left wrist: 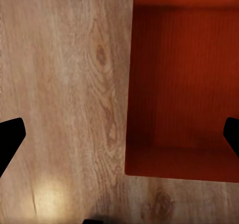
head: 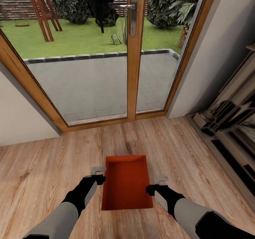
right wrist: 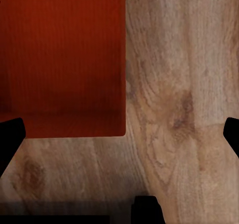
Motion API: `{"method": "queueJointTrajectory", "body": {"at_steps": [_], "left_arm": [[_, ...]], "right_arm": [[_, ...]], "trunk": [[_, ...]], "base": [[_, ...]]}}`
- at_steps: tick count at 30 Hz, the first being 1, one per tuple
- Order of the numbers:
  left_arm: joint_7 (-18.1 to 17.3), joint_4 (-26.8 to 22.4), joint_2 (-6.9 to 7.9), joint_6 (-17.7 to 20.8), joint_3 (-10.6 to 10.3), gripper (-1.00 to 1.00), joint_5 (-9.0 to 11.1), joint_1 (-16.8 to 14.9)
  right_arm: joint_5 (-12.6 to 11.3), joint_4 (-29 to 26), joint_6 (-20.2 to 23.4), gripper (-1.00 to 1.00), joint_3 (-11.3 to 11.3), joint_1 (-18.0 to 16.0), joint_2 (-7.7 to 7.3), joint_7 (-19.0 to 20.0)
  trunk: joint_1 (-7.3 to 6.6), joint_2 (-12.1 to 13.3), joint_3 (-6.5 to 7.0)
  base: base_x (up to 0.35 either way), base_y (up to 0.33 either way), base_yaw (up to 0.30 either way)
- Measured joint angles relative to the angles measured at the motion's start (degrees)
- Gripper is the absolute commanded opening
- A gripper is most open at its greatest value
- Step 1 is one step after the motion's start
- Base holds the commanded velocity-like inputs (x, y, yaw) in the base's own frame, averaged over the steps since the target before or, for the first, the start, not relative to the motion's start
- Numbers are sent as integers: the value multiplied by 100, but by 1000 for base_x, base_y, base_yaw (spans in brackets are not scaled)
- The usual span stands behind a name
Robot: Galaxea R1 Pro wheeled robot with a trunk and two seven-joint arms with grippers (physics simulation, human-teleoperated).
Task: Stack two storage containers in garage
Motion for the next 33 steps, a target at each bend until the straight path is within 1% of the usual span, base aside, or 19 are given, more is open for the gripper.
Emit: {"method": "queueJointTrajectory", "body": {"at_steps": [5, 9, 13, 20, 26, 33], "left_arm": [[0, 71, -68, 14, 9, 100, 2, 0], [102, 80, -103, 25, 0, 100, 10, 0], [121, 112, -112, 27, -5, 100, 15, 0], [141, 333, -114, 29, -6, 100, 22, 0], [161, 369, -114, 27, -3, 100, 24, 0], [169, 374, -114, 27, -4, 100, 24, 0]], "right_arm": [[4, -2, -87, 100, 0, 0, 7, 0], [-2, -2, -107, 100, 1, 0, 0, -3], [-3, -9, -128, 100, -1, 0, -12, -5], [0, -11, -135, 100, 2, 0, -12, -2], [-2, -11, -135, 100, 5, -3, -15, -4], [-2, -11, -135, 100, 5, -3, -16, -1]], "trunk": [[0, 0, 0], [0, 0, 0], [0, 0, 0], [0, 0, 0], [0, 0, 0], [153, -279, -125]], "base": [[0, 0, 0], [0, 0, 0], [0, 0, 0], [0, 0, 0], [0, 0, 0], [0, 0, 0]]}}
